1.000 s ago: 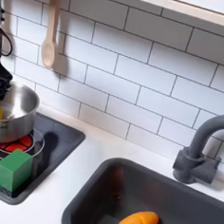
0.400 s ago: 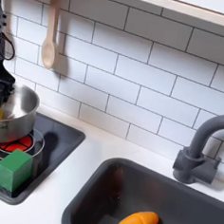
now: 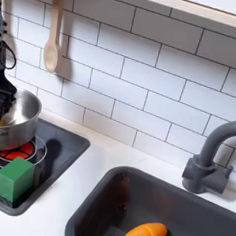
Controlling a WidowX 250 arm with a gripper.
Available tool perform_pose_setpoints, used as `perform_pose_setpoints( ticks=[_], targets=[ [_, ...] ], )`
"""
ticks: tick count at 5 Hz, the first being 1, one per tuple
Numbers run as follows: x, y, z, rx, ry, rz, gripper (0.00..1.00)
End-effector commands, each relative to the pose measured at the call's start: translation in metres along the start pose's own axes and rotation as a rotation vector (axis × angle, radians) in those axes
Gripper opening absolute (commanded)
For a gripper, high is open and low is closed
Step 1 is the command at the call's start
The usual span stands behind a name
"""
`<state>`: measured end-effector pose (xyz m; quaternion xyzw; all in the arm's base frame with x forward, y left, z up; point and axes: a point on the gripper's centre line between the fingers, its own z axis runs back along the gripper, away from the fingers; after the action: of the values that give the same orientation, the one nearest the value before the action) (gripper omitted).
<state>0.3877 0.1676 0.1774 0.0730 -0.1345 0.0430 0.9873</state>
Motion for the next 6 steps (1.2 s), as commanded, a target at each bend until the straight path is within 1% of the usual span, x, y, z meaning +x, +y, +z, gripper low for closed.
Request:
perform_pose_setpoints(
  ticks=[1, 3, 4, 5, 6],
  targets=[
    [-0.0012, 0.0001, -0.012, 0.002, -0.012, 0.0, 1.0],
    [-0.0005, 0.0012, -0.0138, 0.011, -0.032, 0.01, 1.0],
    [0.0014, -0.0031, -0.0195, 0.01, -0.045, 0.035, 1.0],
    [0.003, -0.0064, -0.0199, -0.006, -0.043, 0.057, 1.0],
    [-0.0006, -0.003, -0.0216, 0.003, -0.033, 0.078, 1.0]
  ],
)
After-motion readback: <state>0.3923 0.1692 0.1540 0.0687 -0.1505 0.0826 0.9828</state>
